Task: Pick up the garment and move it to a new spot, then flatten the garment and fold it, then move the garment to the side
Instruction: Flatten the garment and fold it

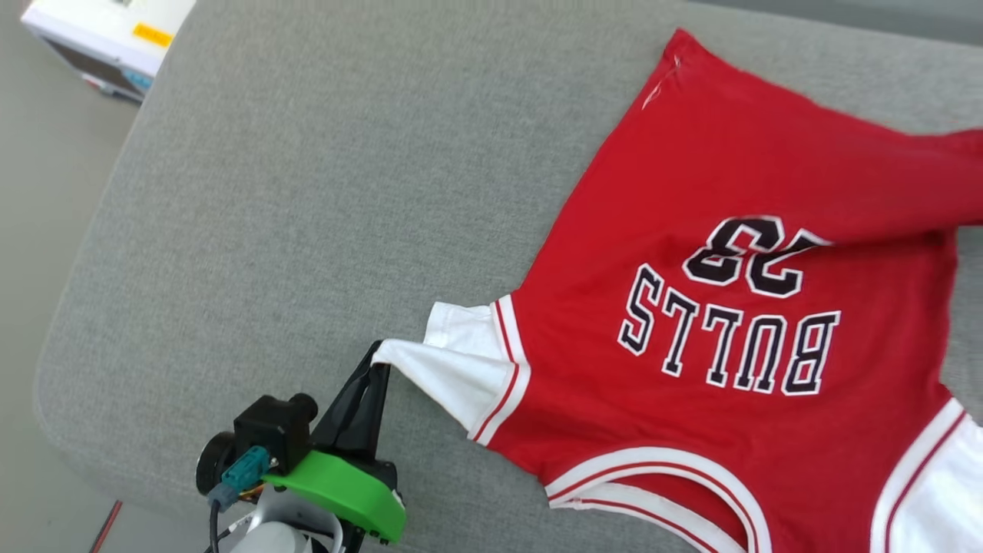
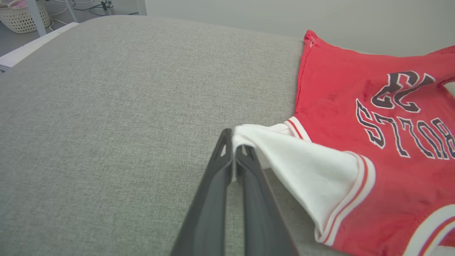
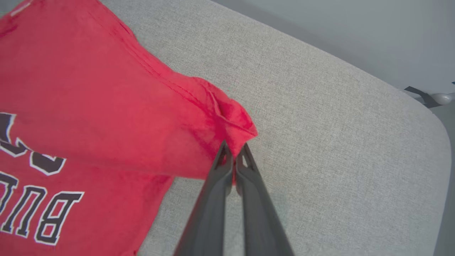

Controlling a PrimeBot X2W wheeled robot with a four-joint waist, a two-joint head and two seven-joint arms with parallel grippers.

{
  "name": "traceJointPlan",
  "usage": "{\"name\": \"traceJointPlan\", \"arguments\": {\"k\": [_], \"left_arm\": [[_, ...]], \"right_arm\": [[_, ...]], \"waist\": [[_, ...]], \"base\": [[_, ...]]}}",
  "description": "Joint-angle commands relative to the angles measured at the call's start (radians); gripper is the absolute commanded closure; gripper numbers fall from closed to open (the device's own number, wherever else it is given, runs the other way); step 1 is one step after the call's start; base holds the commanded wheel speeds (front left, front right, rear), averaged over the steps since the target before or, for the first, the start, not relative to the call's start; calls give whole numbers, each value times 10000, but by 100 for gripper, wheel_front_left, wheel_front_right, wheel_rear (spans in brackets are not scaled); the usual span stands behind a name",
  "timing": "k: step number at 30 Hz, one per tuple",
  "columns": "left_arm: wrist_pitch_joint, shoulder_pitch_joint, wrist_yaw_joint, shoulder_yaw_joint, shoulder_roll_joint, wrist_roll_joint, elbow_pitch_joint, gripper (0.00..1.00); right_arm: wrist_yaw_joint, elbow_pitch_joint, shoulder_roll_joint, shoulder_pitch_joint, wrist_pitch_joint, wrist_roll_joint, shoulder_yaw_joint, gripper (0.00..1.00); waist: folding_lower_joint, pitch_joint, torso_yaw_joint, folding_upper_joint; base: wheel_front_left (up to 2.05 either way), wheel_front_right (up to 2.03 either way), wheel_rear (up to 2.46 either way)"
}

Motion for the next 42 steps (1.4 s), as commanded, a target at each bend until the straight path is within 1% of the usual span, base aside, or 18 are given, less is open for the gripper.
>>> {"name": "traceJointPlan", "arguments": {"k": [1, 5, 9, 11, 15, 20, 25, 29, 30, 31, 32, 33, 35, 37, 42], "left_arm": [[11, 183, 67, 57, 103, -78, 12, 100], [34, 466, 145, 107, 241, -155, 17, 100], [42, 762, 253, 200, 381, -239, -35, 100], [40, 891, 297, 234, 435, -272, -69, 100], [33, 1052, 346, 280, 504, -330, -126, 100], [32, 1055, 344, 288, 551, -360, -133, 100], [30, 980, 324, 284, 557, -378, -79, 100], [33, 932, 283, 240, 553, -388, 12, 100], [32, 936, 281, 238, 560, -392, 26, 100], [30, 944, 283, 237, 568, -393, 37, 100], [29, 953, 284, 232, 576, -394, 45, 100], [29, 954, 282, 224, 581, -393, 49, 100], [29, 933, 268, 193, 582, -382, 49, 100], [28, 897, 251, 166, 574, -372, 41, 100], [35, 697, 201, 102, 546, -321, 18, 100]], "right_arm": [[-7, -267, -151, 656, -268, 158, -125, 100], [-7, -895, -239, 2481, -974, 413, -830, 100], [-7, -1445, -33, 4480, -1484, 421, -1827, 100], [-7, -1672, 238, 5493, -1626, 402, -2413, 100], [-7, -2187, 964, 7359, -1726, 209, -3520, 100], [-7, -2690, 2256, 9244, -1572, -137, -4606, 100], [-7, -2498, 3353, 10118, -1175, -309, -4853, 100], [-7, -2286, 3709, 10210, -1133, -651, -4985, 100], [-7, -2331, 3789, 10151, -1152, -647, -5044, 93], [-7, -2403, 3812, 10091, -1178, -654, -5088, 76], [-7, -2531, 3811, 9985, -1267, -664, -5167, 27], [-7, -2610, 3834, 9880, -1350, -628, -5285, 0], [-7, -2845, 3753, 9634, -1516, -604, -5527, 0], [-7, -3126, 3533, 9357, -1671, -687, -5709, 0], [-7, -3950, 2843, 8171, -1671, -716, -5788, 0]], "waist": [[1, -854, -716, -1], [1, -1237, -998, -1], [1, -1509, -1293, -1], [1, -1604, -1428, -1], [1, -1679, -1654, -1], [1, -1651, -1797, -1], [1, -1594, -1872, -1], [1, -1645, -1855, -1], [1, -1661, -1851, -1], [1, -1677, -1854, -1], [1, -1693, -1851, -1], [1, -1698, -1842, -1], [1, -1700, -1795, -1], [1, -1682, -1737, -1], [1, -1530, -1512, -1]], "base": [[0, 0, 0], [0, 0, 0], [0, 0, 0], [0, 0, 0], [0, 0, 0], [0, 0, 0], [0, 0, 0], [0, 0, 0], [0, 0, 0], [0, 0, 0], [0, 0, 0], [0, 0, 0], [0, 0, 0], [0, 0, 0], [0, 0, 0]]}}
